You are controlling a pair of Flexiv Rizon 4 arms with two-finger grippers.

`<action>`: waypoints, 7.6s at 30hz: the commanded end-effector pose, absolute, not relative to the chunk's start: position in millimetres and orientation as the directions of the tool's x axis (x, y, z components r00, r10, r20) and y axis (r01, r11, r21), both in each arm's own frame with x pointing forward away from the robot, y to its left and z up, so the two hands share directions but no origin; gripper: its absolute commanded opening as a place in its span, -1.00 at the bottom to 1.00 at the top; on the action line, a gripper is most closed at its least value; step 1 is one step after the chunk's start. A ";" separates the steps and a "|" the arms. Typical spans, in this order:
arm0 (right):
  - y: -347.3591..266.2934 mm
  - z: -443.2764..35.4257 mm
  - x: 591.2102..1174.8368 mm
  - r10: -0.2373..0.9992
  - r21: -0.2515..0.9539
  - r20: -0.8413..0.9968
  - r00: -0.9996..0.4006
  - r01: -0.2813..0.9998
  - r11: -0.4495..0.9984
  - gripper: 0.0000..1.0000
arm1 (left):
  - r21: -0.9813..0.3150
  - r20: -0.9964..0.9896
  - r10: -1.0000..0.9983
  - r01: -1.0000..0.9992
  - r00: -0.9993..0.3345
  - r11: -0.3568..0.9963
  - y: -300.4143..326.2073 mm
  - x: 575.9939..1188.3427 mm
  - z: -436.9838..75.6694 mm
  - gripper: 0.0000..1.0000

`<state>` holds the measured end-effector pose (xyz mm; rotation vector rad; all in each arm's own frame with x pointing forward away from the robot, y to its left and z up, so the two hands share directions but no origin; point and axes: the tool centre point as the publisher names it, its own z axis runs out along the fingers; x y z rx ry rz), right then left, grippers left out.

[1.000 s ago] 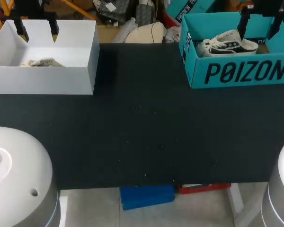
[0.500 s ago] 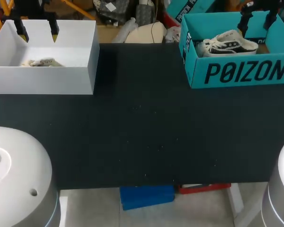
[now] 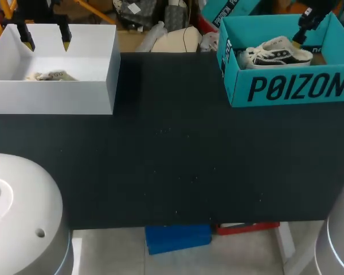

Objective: Take the shoe out of the shoebox, open the shoe tongue, remove and reinsert the insole, then place the shoe into the shoebox

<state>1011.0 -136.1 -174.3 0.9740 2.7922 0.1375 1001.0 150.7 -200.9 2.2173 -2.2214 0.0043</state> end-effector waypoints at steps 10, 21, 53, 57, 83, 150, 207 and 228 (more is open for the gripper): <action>-102.0 -219.1 1116.3 -0.003 -0.001 -0.064 -0.998 -0.003 1.000 0.71 | 0.001 0.003 -1.000 -1.000 -0.001 0.001 150.6 1000.8 -200.3 1.00; -115.6 -261.0 1157.2 -0.149 -0.009 -0.045 -0.988 -0.149 0.989 0.62 | 0.001 0.003 -1.000 -1.000 -0.001 0.001 150.6 1000.8 -200.3 1.00; -173.7 -350.5 1172.1 -0.001 -0.040 0.001 -1.000 -0.001 0.999 -0.01 | 0.001 0.003 -1.000 -1.000 -0.001 0.001 150.6 1000.8 -200.3 1.00; -173.1 -356.5 1174.6 0.008 -0.038 0.001 -1.000 0.008 0.999 -0.08 | 0.001 0.003 -1.000 -1.000 -0.001 0.001 150.6 1000.8 -200.3 1.00; -176.2 -391.0 1182.5 0.113 -0.195 -0.040 -0.993 0.119 0.974 -1.00 | 0.001 0.003 -1.000 -1.000 -0.001 0.001 150.6 1000.8 -200.3 1.00; 193.1 -110.5 851.5 0.283 -0.075 -0.573 -0.770 0.393 0.917 -1.00 | 0.001 0.003 -1.000 -1.000 -0.001 0.001 150.6 1000.8 -200.3 1.00; 193.4 -372.7 782.9 0.287 -0.047 -0.464 -0.838 0.347 0.937 1.00 | 0.001 0.003 -1.000 -1.000 -0.001 0.001 150.6 1000.8 -200.3 1.00; 102.8 -241.4 811.4 0.097 0.442 -0.283 -0.954 -0.039 0.896 1.00 | 0.001 0.003 -1.000 -1.000 -0.001 0.001 150.6 1000.8 -200.3 1.00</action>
